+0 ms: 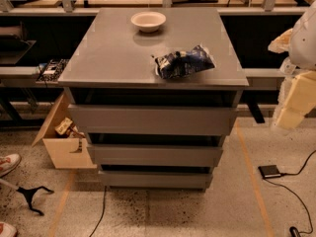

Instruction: Open bottom drawer

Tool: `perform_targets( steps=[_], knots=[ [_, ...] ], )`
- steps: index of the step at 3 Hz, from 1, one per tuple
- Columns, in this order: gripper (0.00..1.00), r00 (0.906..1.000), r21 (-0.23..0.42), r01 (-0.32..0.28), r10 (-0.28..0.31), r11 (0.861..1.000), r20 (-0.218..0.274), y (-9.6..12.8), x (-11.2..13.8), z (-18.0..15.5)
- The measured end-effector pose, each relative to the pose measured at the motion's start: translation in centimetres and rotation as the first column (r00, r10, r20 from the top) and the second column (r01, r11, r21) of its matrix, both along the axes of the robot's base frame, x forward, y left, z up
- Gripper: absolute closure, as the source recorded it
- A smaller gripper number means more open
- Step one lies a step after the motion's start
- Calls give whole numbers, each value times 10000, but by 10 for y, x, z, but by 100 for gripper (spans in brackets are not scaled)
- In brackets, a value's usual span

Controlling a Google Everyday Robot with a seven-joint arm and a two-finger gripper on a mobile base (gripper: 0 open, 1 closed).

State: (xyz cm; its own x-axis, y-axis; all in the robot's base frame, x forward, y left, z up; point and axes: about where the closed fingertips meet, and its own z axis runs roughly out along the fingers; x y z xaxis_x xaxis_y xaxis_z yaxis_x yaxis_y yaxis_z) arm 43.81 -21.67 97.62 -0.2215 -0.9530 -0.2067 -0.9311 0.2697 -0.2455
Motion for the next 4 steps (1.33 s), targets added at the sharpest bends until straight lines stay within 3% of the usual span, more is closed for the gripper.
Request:
perform_targets(
  steps=[1, 2, 4],
  knots=[
    [0, 10000, 0, 0, 0, 10000, 2, 0, 0, 0],
    [0, 9997, 228, -72, 77, 9997, -211, 8, -3, -28],
    [0, 9965, 859, -247, 314, 9960, -779, 56, -13, -159]
  ],
)
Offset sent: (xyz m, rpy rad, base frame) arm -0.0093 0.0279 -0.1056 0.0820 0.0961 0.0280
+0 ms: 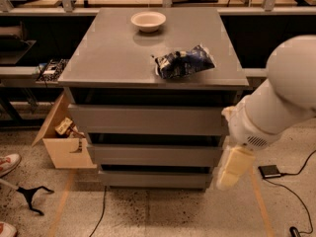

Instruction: Open bottom drawer

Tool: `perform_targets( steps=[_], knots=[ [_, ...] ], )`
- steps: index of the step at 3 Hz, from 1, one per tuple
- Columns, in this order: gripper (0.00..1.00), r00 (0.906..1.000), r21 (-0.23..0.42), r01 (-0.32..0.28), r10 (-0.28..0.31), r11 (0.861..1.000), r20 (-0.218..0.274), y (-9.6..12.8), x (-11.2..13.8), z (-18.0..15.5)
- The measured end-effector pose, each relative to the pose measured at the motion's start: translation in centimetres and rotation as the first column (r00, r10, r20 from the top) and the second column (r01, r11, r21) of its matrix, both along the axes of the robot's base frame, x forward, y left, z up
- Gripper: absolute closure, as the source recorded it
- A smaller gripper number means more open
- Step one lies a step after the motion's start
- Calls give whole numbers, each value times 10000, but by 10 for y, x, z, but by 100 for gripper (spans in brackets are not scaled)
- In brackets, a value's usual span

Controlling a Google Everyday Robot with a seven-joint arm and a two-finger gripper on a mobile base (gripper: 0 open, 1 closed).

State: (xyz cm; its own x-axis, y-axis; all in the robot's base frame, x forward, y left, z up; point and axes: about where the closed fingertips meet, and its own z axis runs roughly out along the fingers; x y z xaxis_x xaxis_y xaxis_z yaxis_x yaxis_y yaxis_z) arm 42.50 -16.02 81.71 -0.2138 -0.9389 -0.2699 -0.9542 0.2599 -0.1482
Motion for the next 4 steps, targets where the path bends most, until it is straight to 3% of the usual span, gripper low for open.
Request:
perform_targets(
  steps=[2, 3, 4],
  knots=[
    [0, 9986, 1163, 255, -198, 9929, -499, 74, -11, -106],
    [0, 9985, 1157, 253, -195, 9930, -503, 74, -11, -105],
    [0, 9947, 1117, 273, -160, 9934, -1014, 83, -18, -142]
  ],
)
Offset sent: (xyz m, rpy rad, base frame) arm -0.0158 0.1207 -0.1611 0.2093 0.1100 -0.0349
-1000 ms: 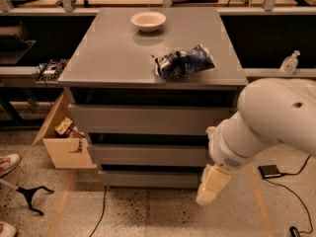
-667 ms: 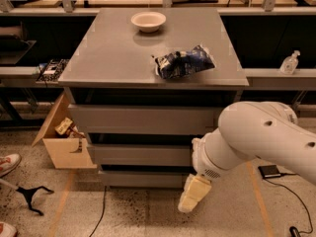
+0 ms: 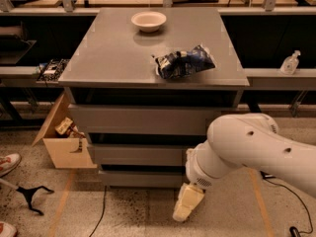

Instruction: Open bottom drawer

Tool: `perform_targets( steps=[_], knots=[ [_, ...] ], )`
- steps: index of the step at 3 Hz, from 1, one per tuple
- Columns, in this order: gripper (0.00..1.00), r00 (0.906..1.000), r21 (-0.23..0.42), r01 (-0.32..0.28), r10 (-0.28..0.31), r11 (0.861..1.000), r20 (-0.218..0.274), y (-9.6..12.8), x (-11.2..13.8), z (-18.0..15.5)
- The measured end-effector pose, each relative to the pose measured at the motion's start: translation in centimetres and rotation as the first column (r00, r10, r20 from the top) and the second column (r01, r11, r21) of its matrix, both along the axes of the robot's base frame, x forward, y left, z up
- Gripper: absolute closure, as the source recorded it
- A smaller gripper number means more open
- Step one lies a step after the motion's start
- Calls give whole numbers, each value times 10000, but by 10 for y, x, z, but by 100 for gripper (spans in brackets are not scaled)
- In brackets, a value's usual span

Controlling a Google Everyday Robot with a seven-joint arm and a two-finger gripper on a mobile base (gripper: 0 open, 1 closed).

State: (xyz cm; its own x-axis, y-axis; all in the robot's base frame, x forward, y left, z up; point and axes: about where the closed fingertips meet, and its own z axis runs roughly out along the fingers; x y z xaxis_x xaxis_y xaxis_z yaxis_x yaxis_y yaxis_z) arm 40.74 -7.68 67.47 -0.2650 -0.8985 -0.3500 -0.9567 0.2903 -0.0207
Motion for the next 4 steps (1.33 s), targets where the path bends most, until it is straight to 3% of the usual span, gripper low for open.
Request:
perform_targets(
  steps=[1, 3, 4],
  knots=[
    [0, 9983, -71, -163, 159, 9998, -561, 21, -9, -64],
    [0, 9964, 125, -61, 72, 9999, -850, 64, -9, -186],
    [0, 9932, 1090, 604, -489, 9922, -1052, 84, 6, -236]
  ],
)
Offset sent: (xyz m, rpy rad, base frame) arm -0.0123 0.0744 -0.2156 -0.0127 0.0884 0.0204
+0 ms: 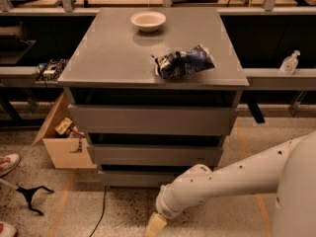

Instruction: Open bottom drawer

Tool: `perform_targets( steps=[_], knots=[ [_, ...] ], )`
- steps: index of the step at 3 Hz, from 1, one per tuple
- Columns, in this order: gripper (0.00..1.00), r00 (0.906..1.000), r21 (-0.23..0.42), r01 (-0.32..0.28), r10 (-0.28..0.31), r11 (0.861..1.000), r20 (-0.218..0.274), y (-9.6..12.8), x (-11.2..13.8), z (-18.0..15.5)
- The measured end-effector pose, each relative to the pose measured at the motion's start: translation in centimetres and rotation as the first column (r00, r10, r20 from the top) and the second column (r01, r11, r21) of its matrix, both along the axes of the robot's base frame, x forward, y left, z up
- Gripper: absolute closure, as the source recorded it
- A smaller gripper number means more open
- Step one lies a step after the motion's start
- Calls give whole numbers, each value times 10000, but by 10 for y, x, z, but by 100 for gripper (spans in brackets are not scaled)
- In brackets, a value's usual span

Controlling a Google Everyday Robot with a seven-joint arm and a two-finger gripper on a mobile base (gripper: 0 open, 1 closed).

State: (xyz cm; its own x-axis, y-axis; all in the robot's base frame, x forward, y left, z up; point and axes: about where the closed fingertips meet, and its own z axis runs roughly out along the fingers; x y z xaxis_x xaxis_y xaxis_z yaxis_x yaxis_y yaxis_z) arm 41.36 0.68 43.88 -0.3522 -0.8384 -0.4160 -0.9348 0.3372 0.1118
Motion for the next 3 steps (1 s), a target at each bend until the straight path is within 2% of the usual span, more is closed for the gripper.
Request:
perform_targets(
  steps=[1, 2, 3],
  knots=[
    [0, 9994, 158, 50, -45, 9999, -332, 5, -9, -17],
    [0, 9995, 141, 47, -43, 9999, -303, 4, -8, -15],
    [0, 9997, 688, 230, -226, 9974, -56, -5, 5, -43]
  ],
)
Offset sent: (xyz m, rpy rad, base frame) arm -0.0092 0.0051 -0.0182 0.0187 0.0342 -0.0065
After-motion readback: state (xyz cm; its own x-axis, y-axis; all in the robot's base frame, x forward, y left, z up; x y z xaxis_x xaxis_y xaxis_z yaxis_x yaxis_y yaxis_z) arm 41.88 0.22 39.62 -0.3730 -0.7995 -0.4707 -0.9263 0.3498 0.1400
